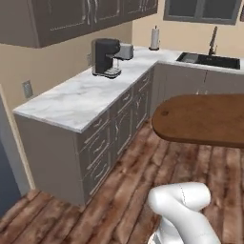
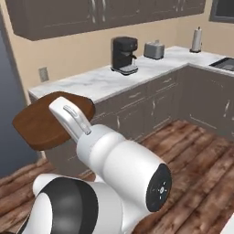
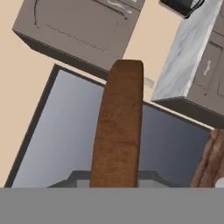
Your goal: Move the cutting board and knife to the sink. Then move spray from the shelves to the counter.
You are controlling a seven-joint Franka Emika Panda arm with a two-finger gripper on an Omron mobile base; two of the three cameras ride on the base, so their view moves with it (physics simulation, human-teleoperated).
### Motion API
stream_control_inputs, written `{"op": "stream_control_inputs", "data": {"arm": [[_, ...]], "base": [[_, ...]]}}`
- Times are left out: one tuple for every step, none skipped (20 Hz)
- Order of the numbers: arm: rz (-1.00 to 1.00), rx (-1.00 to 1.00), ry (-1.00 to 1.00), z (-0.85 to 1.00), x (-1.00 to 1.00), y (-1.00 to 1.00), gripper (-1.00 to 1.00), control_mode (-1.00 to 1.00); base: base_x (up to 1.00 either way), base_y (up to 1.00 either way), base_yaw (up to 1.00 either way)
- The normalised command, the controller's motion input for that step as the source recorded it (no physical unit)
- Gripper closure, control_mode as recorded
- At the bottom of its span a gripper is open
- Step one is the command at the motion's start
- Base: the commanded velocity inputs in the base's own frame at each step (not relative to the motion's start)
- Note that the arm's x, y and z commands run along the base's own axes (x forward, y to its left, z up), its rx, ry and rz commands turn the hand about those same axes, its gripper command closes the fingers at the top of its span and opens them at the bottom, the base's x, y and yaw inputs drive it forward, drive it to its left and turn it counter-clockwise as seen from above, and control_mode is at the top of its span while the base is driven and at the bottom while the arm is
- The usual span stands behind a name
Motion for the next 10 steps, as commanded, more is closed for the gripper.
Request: {"op": "stream_control_inputs", "data": {"arm": [[0.0,0.0,0.0,0.0,0.0,0.0,1.0,1.0],[0.0,0.0,0.0,0.0,0.0,0.0,1.0,1.0],[0.0,0.0,0.0,0.0,0.0,0.0,1.0,1.0],[0.0,0.0,0.0,0.0,0.0,0.0,1.0,1.0],[0.0,0.0,0.0,0.0,0.0,0.0,1.0,1.0],[0.0,0.0,0.0,0.0,0.0,0.0,1.0,1.0],[0.0,0.0,0.0,0.0,0.0,0.0,1.0,1.0],[0.0,0.0,0.0,0.0,0.0,0.0,1.0,1.0],[0.0,0.0,0.0,0.0,0.0,0.0,1.0,1.0],[0.0,0.0,0.0,0.0,0.0,0.0,1.0,1.0]], "base": [[0.86,0.0,-0.63],[0.88,0.0,-0.62],[0.91,0.0,-0.61],[0.93,0.0,-0.6],[0.93,0.0,-0.6],[0.96,0.0,-0.59],[0.97,0.0,-0.58],[1.0,0.0,-0.57],[1.0,0.0,-0.56],[1.0,0.0,-0.54]]}}
